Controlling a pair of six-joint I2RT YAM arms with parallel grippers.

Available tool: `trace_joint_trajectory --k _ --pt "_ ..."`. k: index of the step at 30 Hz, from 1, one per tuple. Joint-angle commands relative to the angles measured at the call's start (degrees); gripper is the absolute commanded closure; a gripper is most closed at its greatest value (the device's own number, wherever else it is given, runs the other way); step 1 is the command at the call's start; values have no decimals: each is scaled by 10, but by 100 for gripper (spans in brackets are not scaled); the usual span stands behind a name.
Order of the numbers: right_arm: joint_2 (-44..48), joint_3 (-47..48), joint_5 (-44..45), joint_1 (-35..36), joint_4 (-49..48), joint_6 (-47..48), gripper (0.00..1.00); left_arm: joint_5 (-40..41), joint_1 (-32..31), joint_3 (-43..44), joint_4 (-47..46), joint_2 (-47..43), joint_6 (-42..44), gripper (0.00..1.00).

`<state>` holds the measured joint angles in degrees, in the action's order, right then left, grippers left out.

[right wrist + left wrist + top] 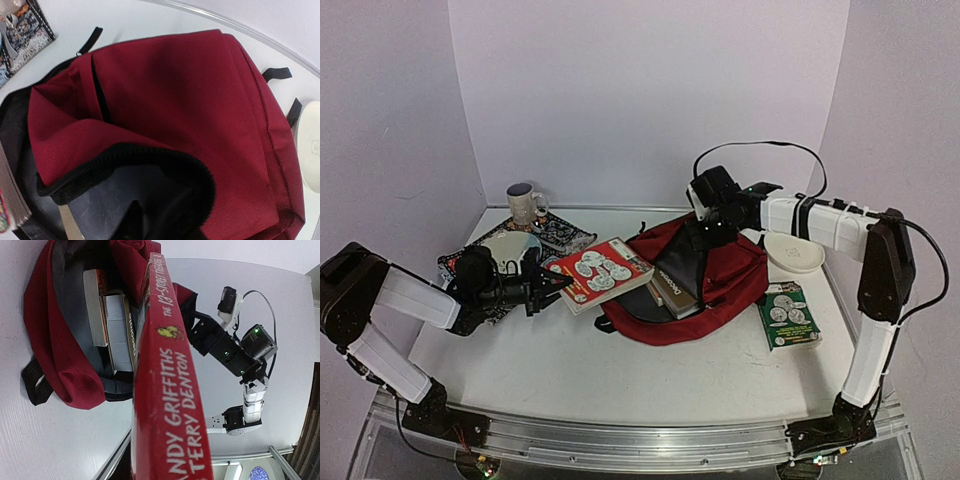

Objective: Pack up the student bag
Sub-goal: Grab the largest pocket of the student bag, then place the book in the largest pocket of the bag.

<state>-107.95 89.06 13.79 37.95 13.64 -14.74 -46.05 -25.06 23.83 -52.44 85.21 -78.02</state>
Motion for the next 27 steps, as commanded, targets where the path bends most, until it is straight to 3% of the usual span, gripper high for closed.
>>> trace_joint_trajectory --k 1,14,27 --pt "65 32 -16 3 18 14 98 -51 -2 0 -8 -30 10 100" --pt "160 -2 -130 3 -50 29 100 -60 -79 91 11 31 19 100" --pt "178 -43 -213 5 -107 39 100 -15 -85 190 11 138 14 100"
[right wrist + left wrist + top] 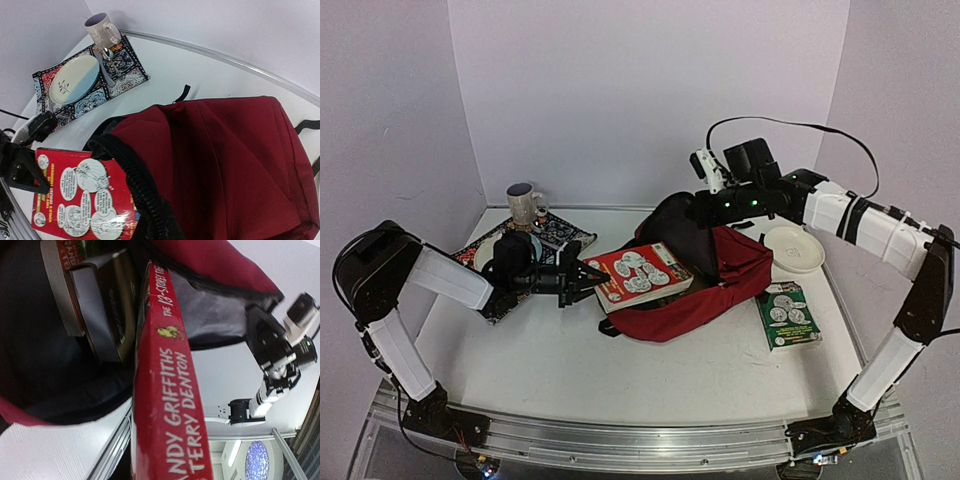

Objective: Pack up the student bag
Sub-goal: Place the book in the largest pocket of the bag.

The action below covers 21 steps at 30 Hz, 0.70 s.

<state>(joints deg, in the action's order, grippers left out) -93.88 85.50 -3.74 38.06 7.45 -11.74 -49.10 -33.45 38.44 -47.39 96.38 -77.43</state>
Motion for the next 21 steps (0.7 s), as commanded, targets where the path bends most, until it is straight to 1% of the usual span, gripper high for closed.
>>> trace_joint_trajectory --k 1,4,9,14,16,21 --pt "39 -8 -45 5 -48 10 100 21 -2 49 -39 38 8 100" --pt "40 -11 -63 7 -59 12 100 32 -9 75 -39 68 10 100" --pt "35 -11 -86 10 -70 13 100 44 -40 137 -40 110 6 100" --pt "23 -9 -97 21 -70 13 100 90 -60 182 -40 142 -3 100" --pt "17 -7 -98 26 -86 12 100 111 -69 198 -40 160 -5 100" --pt "6 -2 -94 37 -89 12 100 153 -98 247 -40 210 -10 100"
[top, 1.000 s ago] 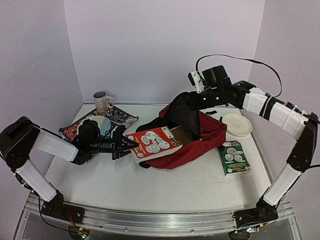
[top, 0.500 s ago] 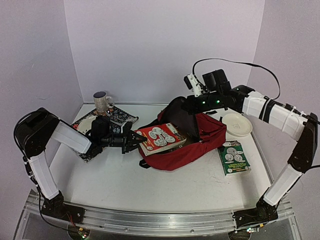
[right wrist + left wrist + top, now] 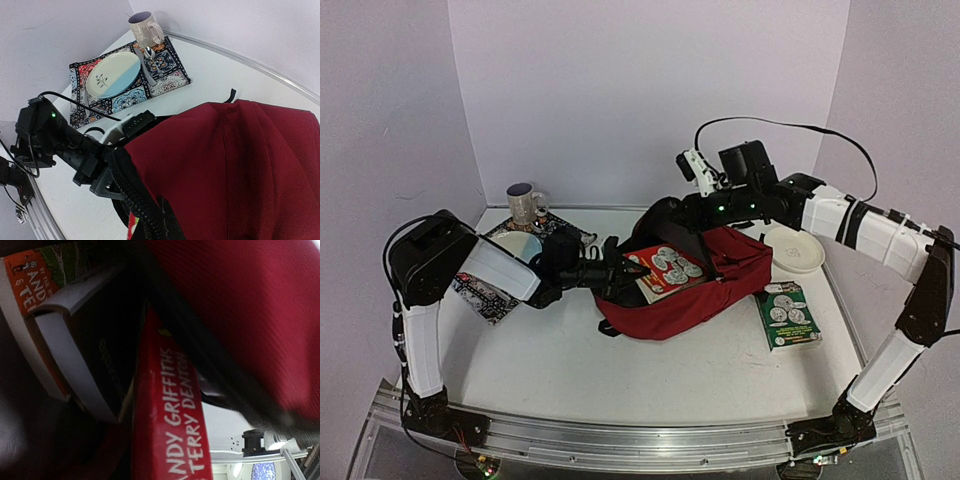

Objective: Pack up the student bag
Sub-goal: Place the book in the largest pocket of the bag.

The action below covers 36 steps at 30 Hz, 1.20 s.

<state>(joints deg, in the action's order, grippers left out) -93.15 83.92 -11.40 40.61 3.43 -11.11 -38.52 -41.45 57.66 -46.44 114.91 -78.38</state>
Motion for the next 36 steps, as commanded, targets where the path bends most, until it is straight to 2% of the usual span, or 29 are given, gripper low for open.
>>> trace_joint_trajectory --k 1,6,10,16,19,23,27,31,36 --pt "-2 14 -17 13 -48 6 100 60 -24 63 -49 31 6 99" --pt "-8 15 -13 21 -48 5 100 129 -40 77 -24 40 59 93" --pt "-12 16 -13 30 -49 7 100 182 -58 101 38 33 142 87" --pt "-19 21 -9 43 -48 10 99 255 -75 126 124 27 240 73" --pt "-21 21 -4 45 -48 9 97 269 -78 129 141 29 268 69" --pt "-20 19 8 45 -48 8 93 287 -90 137 159 29 309 57" --pt "-4 6 55 44 -48 6 86 308 -92 117 180 -1 340 41" --pt "7 -1 122 43 -36 0 71 346 -95 82 214 -53 381 26" --pt "2 1 170 32 6 -18 58 376 -94 28 259 -114 414 15"
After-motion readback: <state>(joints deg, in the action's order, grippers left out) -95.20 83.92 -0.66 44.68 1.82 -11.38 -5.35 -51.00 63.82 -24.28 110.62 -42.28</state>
